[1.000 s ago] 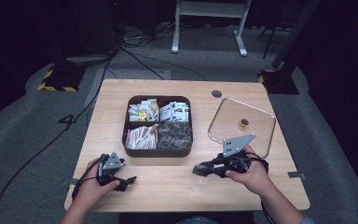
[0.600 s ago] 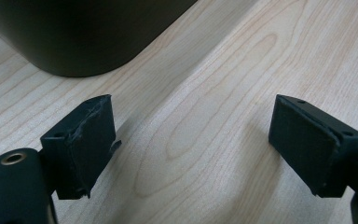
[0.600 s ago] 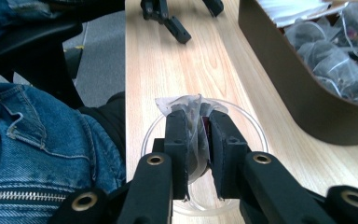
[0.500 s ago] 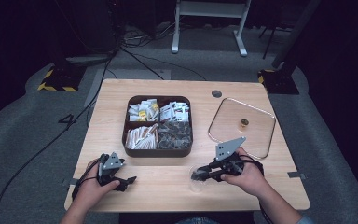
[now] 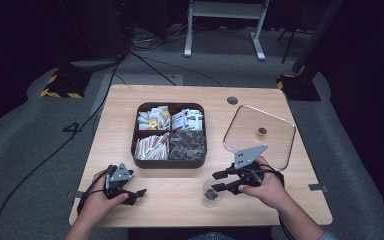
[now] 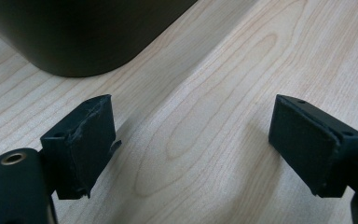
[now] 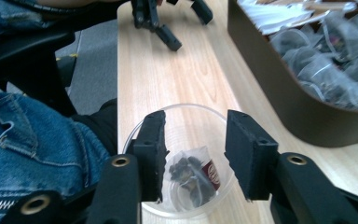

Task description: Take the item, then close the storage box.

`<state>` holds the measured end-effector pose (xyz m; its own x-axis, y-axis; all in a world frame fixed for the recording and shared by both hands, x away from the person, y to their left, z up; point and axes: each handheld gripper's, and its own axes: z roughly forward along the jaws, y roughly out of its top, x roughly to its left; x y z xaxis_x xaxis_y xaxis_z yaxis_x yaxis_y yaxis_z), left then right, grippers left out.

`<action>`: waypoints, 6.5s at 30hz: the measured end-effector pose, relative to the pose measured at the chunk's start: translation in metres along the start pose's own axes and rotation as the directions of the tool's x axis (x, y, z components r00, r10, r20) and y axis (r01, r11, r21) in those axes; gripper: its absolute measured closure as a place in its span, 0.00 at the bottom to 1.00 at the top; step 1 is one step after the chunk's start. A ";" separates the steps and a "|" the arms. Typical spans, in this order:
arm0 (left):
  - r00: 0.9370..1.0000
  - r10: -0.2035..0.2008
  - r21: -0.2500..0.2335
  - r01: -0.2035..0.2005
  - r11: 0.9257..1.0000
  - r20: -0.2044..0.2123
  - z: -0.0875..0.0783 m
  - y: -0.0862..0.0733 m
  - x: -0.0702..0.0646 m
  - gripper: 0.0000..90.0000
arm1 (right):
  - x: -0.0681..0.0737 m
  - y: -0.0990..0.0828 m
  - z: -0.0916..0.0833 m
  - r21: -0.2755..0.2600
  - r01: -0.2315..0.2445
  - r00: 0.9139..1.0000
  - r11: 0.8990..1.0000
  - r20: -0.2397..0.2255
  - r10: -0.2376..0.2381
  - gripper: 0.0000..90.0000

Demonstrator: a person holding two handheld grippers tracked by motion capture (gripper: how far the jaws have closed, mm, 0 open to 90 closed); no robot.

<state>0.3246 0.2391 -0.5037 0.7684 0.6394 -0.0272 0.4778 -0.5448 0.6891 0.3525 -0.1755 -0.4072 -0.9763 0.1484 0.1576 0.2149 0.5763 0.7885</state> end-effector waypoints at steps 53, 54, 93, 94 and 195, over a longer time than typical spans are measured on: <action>0.999 -0.023 -0.002 0.023 1.000 -0.029 0.001 0.001 -0.002 0.16 | -0.117 -0.002 -0.083 -0.180 -0.160 0.831 0.971 0.506 0.231 0.45; 0.999 -0.021 -0.001 0.021 1.000 -0.031 0.001 0.001 -0.002 0.16 | -0.122 -0.005 -0.085 -0.180 -0.171 0.825 0.969 0.512 0.240 0.45; 0.999 -0.033 -0.001 0.033 0.999 -0.034 0.000 0.000 -0.004 0.16 | -0.196 -0.104 -0.070 -0.112 -0.407 0.621 0.906 0.694 0.365 0.48; 0.999 -0.032 -0.001 0.032 0.999 -0.034 0.000 0.000 -0.004 0.16 | -0.196 -0.105 -0.070 -0.118 -0.414 0.623 0.903 0.687 0.375 0.50; 0.999 -0.025 0.001 0.025 1.000 -0.029 0.001 0.001 -0.003 0.15 | -0.145 0.093 0.009 -0.068 -0.098 0.870 0.993 0.479 0.118 0.65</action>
<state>0.3235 0.2361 -0.5040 0.7433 0.6685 -0.0235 0.4977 -0.5292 0.6872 0.5141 -0.1361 -0.3622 -0.8115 0.5819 -0.0542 0.3070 0.5033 0.8077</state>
